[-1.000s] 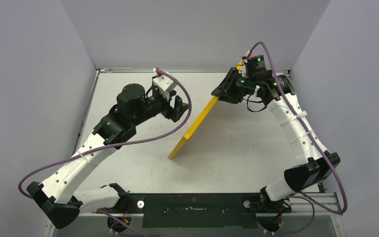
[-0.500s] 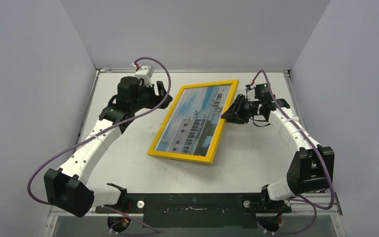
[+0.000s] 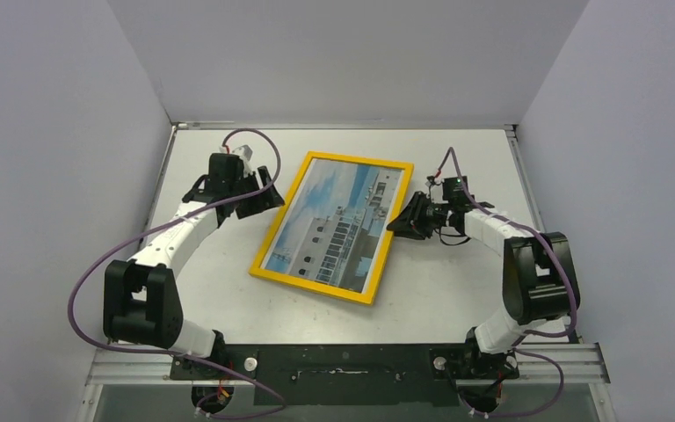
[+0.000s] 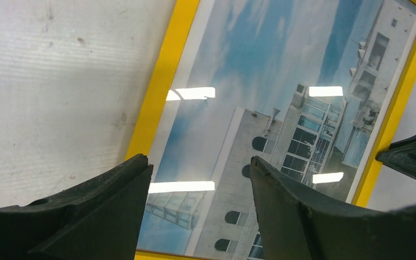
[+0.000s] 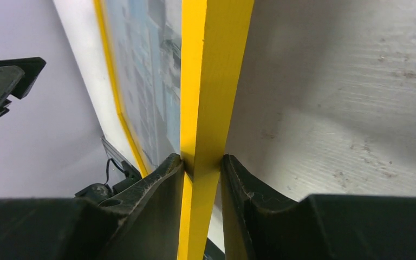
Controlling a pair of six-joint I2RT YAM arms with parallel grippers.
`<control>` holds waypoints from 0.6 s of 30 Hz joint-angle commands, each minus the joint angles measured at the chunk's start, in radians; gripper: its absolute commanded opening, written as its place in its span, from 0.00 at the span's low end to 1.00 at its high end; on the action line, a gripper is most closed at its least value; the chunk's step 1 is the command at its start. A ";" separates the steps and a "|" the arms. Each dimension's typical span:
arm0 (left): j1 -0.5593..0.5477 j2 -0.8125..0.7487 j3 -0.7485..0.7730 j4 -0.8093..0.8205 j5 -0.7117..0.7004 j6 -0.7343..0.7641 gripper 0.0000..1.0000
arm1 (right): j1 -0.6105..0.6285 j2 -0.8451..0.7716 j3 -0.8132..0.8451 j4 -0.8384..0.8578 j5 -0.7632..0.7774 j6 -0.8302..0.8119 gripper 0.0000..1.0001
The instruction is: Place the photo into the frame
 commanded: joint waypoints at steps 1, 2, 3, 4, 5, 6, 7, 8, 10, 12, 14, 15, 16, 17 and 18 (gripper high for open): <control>0.033 0.013 -0.017 -0.031 0.005 -0.063 0.65 | 0.002 0.024 -0.018 0.147 -0.004 -0.039 0.00; 0.037 0.016 -0.020 -0.046 -0.009 -0.070 0.65 | 0.002 0.033 -0.023 0.148 0.000 -0.042 0.00; 0.040 0.016 -0.022 -0.062 -0.026 -0.077 0.65 | 0.002 0.040 -0.027 0.144 0.008 -0.045 0.00; 0.042 0.016 -0.024 -0.079 -0.040 -0.081 0.65 | 0.002 0.049 -0.030 0.135 0.018 -0.050 0.00; 0.043 0.014 -0.025 -0.095 -0.058 -0.087 0.65 | 0.002 0.055 -0.031 0.122 0.031 -0.057 0.01; 0.045 0.011 -0.027 -0.115 -0.072 -0.092 0.65 | 0.002 0.063 -0.031 0.104 0.050 -0.063 0.05; 0.047 0.009 -0.028 -0.136 -0.085 -0.097 0.65 | 0.003 0.069 -0.031 0.090 0.062 -0.069 0.07; 0.048 0.007 -0.029 -0.151 -0.094 -0.098 0.65 | 0.003 0.076 -0.033 0.082 0.070 -0.072 0.10; 0.051 0.000 -0.035 -0.186 -0.105 -0.101 0.65 | 0.002 0.082 -0.037 0.061 0.096 -0.079 0.17; 0.053 -0.010 -0.040 -0.215 -0.115 -0.103 0.65 | 0.000 0.089 -0.031 0.022 0.133 -0.092 0.21; 0.054 -0.022 -0.045 -0.247 -0.124 -0.104 0.65 | 0.000 0.102 -0.014 -0.022 0.170 -0.100 0.18; 0.055 -0.028 -0.047 -0.261 -0.128 -0.105 0.65 | -0.001 0.110 -0.004 -0.041 0.179 -0.097 0.18; 0.055 -0.033 -0.050 -0.276 -0.129 -0.106 0.65 | -0.001 0.118 0.006 -0.051 0.184 -0.091 0.19; 0.054 -0.035 -0.049 -0.296 -0.128 -0.107 0.65 | -0.002 0.123 0.013 -0.058 0.191 -0.084 0.20; 0.056 -0.036 -0.049 -0.316 -0.128 -0.107 0.65 | -0.001 0.125 0.023 -0.071 0.205 -0.080 0.21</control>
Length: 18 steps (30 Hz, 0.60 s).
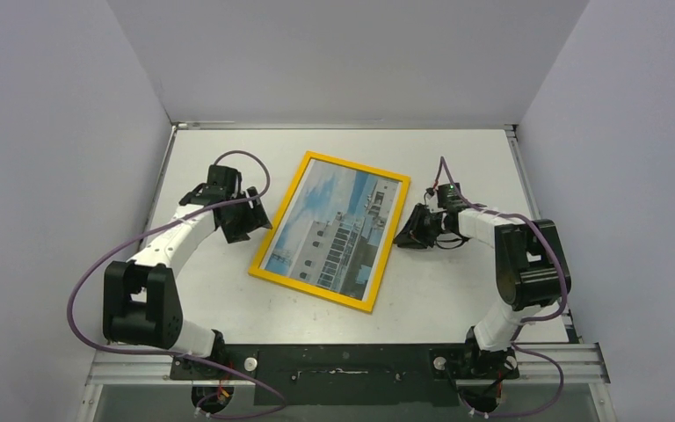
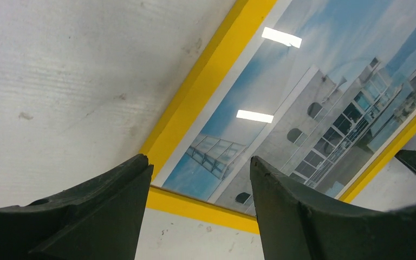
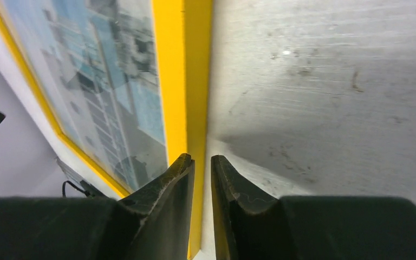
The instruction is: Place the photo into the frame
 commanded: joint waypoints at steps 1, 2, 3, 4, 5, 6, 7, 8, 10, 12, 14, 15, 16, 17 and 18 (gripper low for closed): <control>0.008 -0.050 0.002 -0.113 -0.024 -0.014 0.65 | -0.002 0.010 0.071 -0.067 0.087 -0.011 0.22; 0.008 -0.057 0.002 -0.131 -0.021 -0.012 0.65 | -0.003 0.002 0.086 -0.083 0.101 -0.013 0.23; 0.007 -0.066 -0.001 -0.145 -0.016 -0.009 0.64 | -0.004 -0.010 0.108 -0.100 0.115 -0.014 0.24; 0.007 -0.079 -0.003 -0.167 -0.012 -0.007 0.64 | -0.004 -0.021 0.136 -0.120 0.126 -0.015 0.26; 0.008 -0.094 -0.005 -0.185 -0.006 -0.003 0.64 | -0.004 -0.030 0.171 -0.138 0.142 -0.023 0.28; 0.008 -0.110 -0.005 -0.204 0.001 0.003 0.64 | -0.004 -0.037 0.207 -0.155 0.160 -0.028 0.28; 0.007 -0.125 -0.005 -0.230 0.008 0.008 0.64 | -0.004 -0.042 0.244 -0.169 0.182 -0.035 0.30; 0.006 -0.139 -0.002 -0.252 0.013 0.013 0.62 | -0.006 -0.040 0.280 -0.175 0.201 -0.040 0.31; 0.006 -0.167 -0.006 -0.300 0.029 0.018 0.56 | -0.007 -0.015 0.346 -0.176 0.242 -0.045 0.33; 0.006 -0.186 -0.020 -0.339 0.050 0.015 0.46 | -0.007 0.043 0.406 -0.162 0.279 -0.042 0.35; 0.001 -0.196 -0.038 -0.374 0.062 0.012 0.37 | -0.006 0.117 0.485 -0.144 0.303 -0.026 0.35; -0.002 -0.205 -0.046 -0.395 0.052 0.010 0.35 | -0.006 0.151 0.513 -0.123 0.312 -0.008 0.35; -0.004 -0.211 -0.050 -0.416 0.025 0.003 0.33 | -0.007 0.183 0.538 -0.096 0.319 0.013 0.36; -0.006 -0.217 -0.056 -0.432 0.011 0.004 0.33 | -0.006 0.213 0.562 -0.063 0.325 0.028 0.36; -0.010 -0.221 -0.060 -0.443 0.005 0.007 0.33 | -0.007 0.241 0.592 -0.036 0.335 0.039 0.36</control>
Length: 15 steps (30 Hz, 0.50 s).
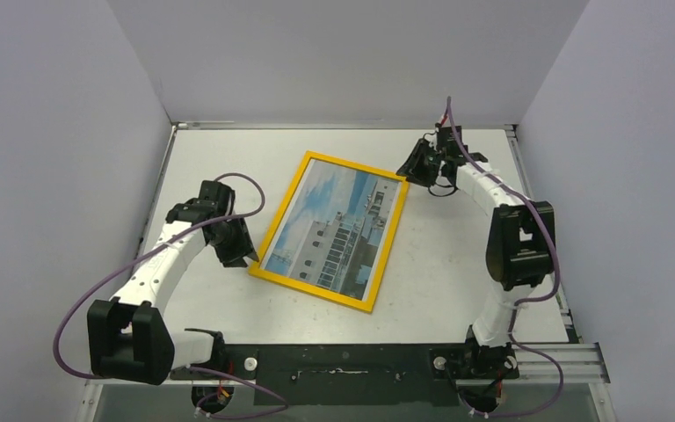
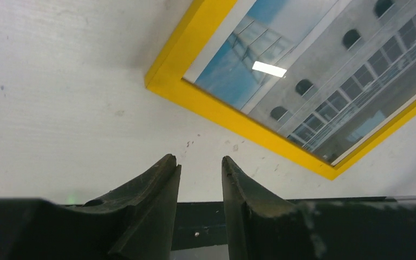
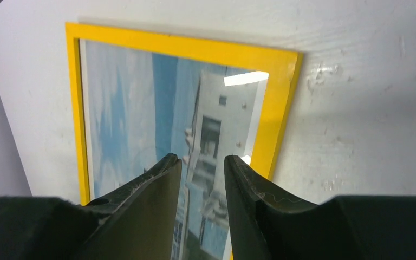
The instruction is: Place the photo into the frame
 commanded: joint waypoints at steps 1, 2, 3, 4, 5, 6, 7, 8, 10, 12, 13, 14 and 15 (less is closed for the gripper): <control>-0.009 -0.032 -0.024 -0.119 -0.021 0.003 0.32 | -0.006 0.147 0.112 0.107 0.101 0.060 0.37; -0.013 -0.029 -0.024 -0.124 -0.015 0.008 0.32 | -0.006 0.187 0.146 0.115 0.115 0.070 0.37; -0.018 -0.023 -0.026 -0.132 -0.008 0.011 0.32 | -0.006 0.215 0.181 0.123 0.129 0.075 0.38; -0.026 -0.016 -0.032 -0.134 -0.003 0.014 0.30 | -0.005 0.244 0.214 0.123 0.149 0.079 0.38; -0.035 -0.006 -0.037 -0.132 0.003 0.016 0.29 | -0.006 0.268 0.250 0.117 0.173 0.083 0.38; -0.046 0.006 -0.042 -0.132 0.006 0.018 0.29 | -0.005 0.296 0.285 0.109 0.190 0.080 0.38; -0.059 0.019 -0.047 -0.130 0.005 0.017 0.28 | -0.004 0.320 0.319 0.101 0.205 0.074 0.38; -0.070 0.032 -0.051 -0.127 0.005 0.015 0.27 | -0.003 0.342 0.358 0.096 0.219 0.067 0.38; -0.097 0.060 -0.057 -0.118 -0.016 0.007 0.26 | -0.005 0.390 0.412 0.082 0.233 0.051 0.40; -0.122 0.085 -0.049 -0.123 -0.090 -0.004 0.26 | -0.006 0.434 0.462 0.058 0.226 0.028 0.41; -0.125 0.097 -0.042 -0.126 -0.110 -0.005 0.26 | -0.006 0.450 0.475 0.052 0.225 0.016 0.41; -0.125 0.109 -0.036 -0.121 -0.114 -0.002 0.26 | -0.007 0.462 0.481 0.051 0.224 0.009 0.42; -0.127 0.113 -0.038 -0.110 -0.110 0.000 0.26 | -0.008 0.472 0.487 0.047 0.219 0.005 0.43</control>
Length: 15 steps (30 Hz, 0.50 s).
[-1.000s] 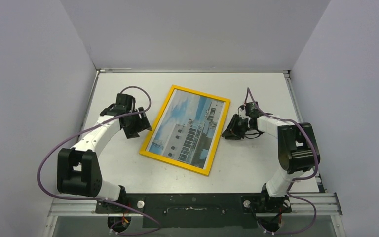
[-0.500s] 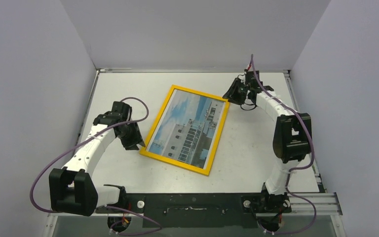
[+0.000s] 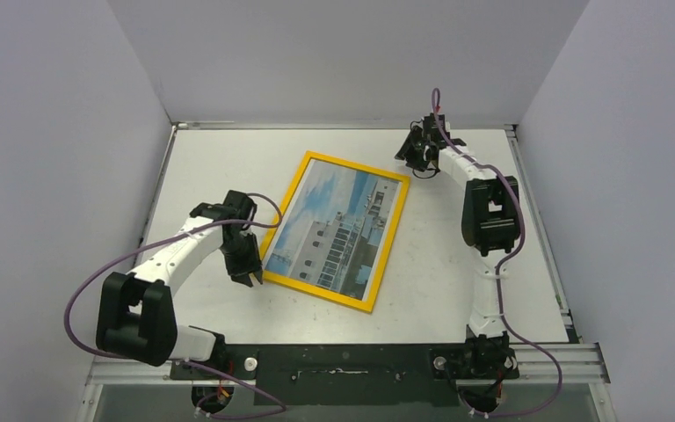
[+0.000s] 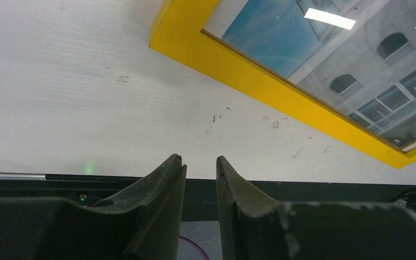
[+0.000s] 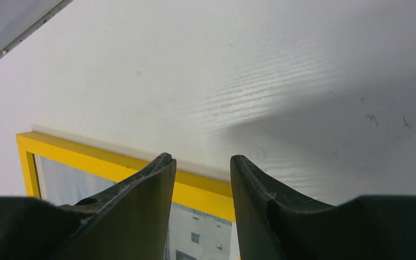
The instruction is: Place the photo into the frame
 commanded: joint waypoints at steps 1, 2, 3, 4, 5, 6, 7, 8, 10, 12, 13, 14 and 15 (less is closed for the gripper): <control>-0.012 0.030 0.009 0.020 -0.048 -0.003 0.26 | -0.010 0.038 0.074 -0.009 0.017 -0.043 0.43; -0.015 0.034 0.004 0.041 -0.032 -0.002 0.26 | -0.010 0.050 0.080 -0.017 0.003 -0.047 0.43; -0.020 0.039 -0.003 0.058 -0.020 -0.001 0.26 | -0.011 0.060 0.084 -0.026 -0.010 -0.049 0.43; -0.028 0.047 -0.008 0.076 -0.018 -0.001 0.26 | -0.010 0.066 0.081 -0.030 -0.020 -0.053 0.44; -0.034 0.058 -0.012 0.085 -0.020 -0.001 0.25 | -0.010 0.071 0.078 -0.030 -0.033 -0.056 0.44; -0.042 0.070 -0.014 0.091 -0.027 0.000 0.21 | -0.010 0.075 0.072 -0.030 -0.044 -0.055 0.44; -0.048 0.084 -0.016 0.091 -0.040 0.001 0.18 | -0.012 0.075 0.068 -0.028 -0.055 -0.058 0.44; -0.051 0.095 -0.015 0.091 -0.054 0.000 0.15 | -0.012 0.075 0.066 -0.029 -0.067 -0.064 0.44; -0.059 0.108 -0.018 0.095 -0.076 -0.001 0.11 | -0.013 0.068 0.059 -0.035 -0.085 -0.071 0.45; -0.063 0.115 -0.024 0.103 -0.091 -0.005 0.11 | -0.015 0.056 0.047 -0.038 -0.096 -0.077 0.47; -0.063 0.120 -0.030 0.108 -0.091 -0.010 0.11 | -0.020 0.054 0.041 -0.040 -0.102 -0.079 0.47; -0.063 0.125 -0.037 0.117 -0.091 -0.015 0.11 | -0.021 0.053 0.035 -0.043 -0.110 -0.083 0.47; -0.063 0.132 -0.044 0.131 -0.091 -0.019 0.11 | -0.024 0.053 0.034 -0.049 -0.120 -0.088 0.48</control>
